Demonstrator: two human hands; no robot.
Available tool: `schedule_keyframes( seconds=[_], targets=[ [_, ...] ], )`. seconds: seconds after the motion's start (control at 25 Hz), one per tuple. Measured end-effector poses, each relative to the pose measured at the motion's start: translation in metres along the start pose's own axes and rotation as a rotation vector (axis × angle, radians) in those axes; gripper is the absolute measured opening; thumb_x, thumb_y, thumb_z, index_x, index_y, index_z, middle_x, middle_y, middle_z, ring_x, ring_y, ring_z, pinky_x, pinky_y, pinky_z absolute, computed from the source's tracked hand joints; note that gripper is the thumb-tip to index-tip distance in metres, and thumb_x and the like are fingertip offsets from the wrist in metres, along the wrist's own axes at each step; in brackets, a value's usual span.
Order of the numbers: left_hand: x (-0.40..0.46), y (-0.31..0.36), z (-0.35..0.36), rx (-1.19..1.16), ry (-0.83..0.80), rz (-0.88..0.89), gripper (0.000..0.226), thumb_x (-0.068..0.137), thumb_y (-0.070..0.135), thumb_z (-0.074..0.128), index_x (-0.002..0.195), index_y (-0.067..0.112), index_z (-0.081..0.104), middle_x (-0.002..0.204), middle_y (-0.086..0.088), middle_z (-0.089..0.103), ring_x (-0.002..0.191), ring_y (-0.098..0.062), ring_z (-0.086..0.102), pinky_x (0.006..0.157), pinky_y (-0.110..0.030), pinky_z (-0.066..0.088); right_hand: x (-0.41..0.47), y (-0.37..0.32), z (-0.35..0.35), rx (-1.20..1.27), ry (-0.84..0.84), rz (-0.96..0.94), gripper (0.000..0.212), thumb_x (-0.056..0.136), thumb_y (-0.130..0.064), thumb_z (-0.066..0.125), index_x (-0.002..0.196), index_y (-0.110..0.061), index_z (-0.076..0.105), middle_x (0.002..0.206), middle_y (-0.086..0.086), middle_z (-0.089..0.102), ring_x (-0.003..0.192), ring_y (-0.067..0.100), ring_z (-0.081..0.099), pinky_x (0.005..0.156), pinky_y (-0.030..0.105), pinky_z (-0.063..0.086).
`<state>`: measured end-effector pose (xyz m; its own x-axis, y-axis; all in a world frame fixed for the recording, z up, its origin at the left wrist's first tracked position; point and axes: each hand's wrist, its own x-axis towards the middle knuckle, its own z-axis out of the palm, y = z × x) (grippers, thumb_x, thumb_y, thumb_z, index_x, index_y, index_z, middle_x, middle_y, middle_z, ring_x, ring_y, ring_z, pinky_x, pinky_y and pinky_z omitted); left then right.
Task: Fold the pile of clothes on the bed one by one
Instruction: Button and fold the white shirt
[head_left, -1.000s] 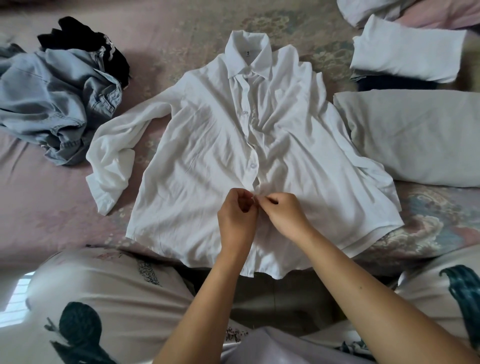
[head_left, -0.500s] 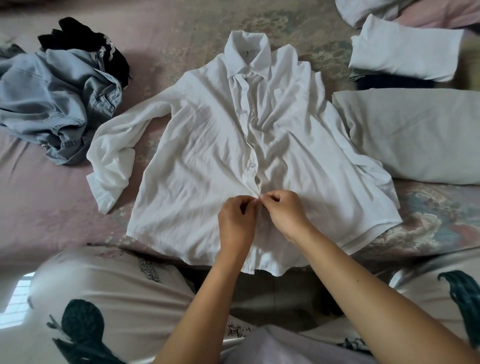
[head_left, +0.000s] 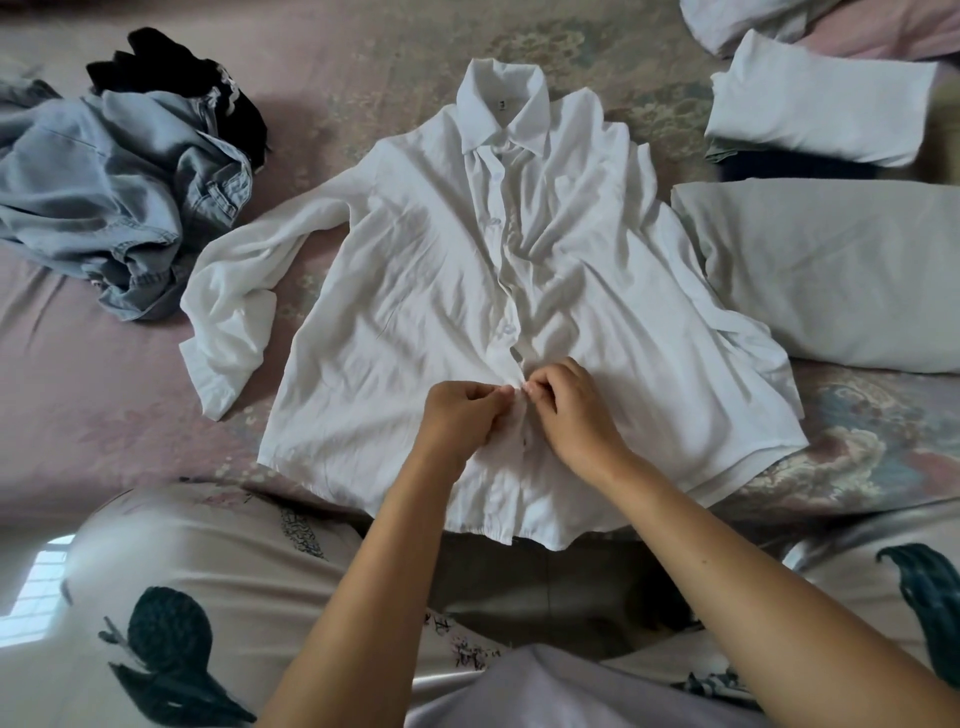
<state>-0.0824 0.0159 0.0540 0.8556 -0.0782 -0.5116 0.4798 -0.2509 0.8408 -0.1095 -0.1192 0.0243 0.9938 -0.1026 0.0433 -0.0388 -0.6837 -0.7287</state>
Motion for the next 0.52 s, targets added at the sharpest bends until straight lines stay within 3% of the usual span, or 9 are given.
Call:
schedule_keyframes(
  seconds=[0.16,0.24,0.32,0.36,0.44,0.52],
  targets=[
    [-0.01,-0.009,-0.008,0.122,0.145,0.181,0.013,0.09,0.02,0.064,0.078,0.015,0.069,0.064,0.006,0.062,0.058,-0.005,0.057,0.062,-0.021,0.048,-0.006,0.002,-0.015,0.111,0.038,0.087,0.01,0.094,-0.016,0.057,0.091,-0.009,0.064,0.087,-0.008,0.052,0.077,0.002,0.051,0.07,0.003,0.037],
    [-0.019,-0.02,-0.012,0.255,0.18,0.31,0.008,0.089,0.02,0.064,0.083,0.016,0.067,0.074,0.007,0.062,0.068,-0.005,0.057,0.064,-0.013,0.044,-0.017,0.007,-0.024,0.079,0.009,0.07,0.009,0.092,-0.017,0.059,0.089,-0.01,0.065,0.083,-0.01,0.051,0.073,0.0,0.051,0.068,0.004,0.037],
    [-0.03,-0.041,-0.009,0.417,0.147,0.444,0.011,0.084,0.022,0.07,0.083,0.013,0.064,0.08,0.003,0.059,0.071,-0.006,0.055,0.064,-0.012,0.042,-0.032,0.012,-0.025,0.044,-0.078,0.049,0.007,0.09,-0.016,0.063,0.088,-0.01,0.065,0.082,-0.011,0.051,0.074,0.003,0.052,0.07,0.01,0.041],
    [-0.035,-0.052,-0.005,0.504,0.132,0.513,0.019,0.078,0.023,0.076,0.084,0.01,0.063,0.083,0.0,0.057,0.072,-0.011,0.055,0.066,-0.019,0.045,-0.04,0.014,-0.022,0.008,-0.109,0.011,0.005,0.087,-0.015,0.066,0.088,-0.01,0.066,0.084,-0.009,0.052,0.078,0.008,0.054,0.073,0.016,0.044],
    [-0.035,-0.075,0.002,0.744,0.185,0.632,0.045,0.058,0.028,0.087,0.091,0.009,0.063,0.09,-0.006,0.057,0.079,-0.023,0.054,0.068,-0.032,0.048,-0.053,0.02,-0.012,-0.173,-0.094,-0.126,0.024,0.072,-0.012,0.079,0.093,-0.008,0.068,0.091,0.001,0.057,0.085,0.023,0.058,0.078,0.035,0.051],
    [-0.03,-0.086,0.004,0.934,0.254,0.651,0.069,0.045,0.04,0.088,0.103,0.013,0.062,0.104,-0.008,0.059,0.096,-0.025,0.05,0.079,-0.04,0.047,-0.056,0.029,-0.004,-0.378,-0.057,-0.189,0.044,0.059,-0.017,0.087,0.098,-0.011,0.068,0.099,0.01,0.059,0.089,0.032,0.061,0.078,0.044,0.05]
  ],
)
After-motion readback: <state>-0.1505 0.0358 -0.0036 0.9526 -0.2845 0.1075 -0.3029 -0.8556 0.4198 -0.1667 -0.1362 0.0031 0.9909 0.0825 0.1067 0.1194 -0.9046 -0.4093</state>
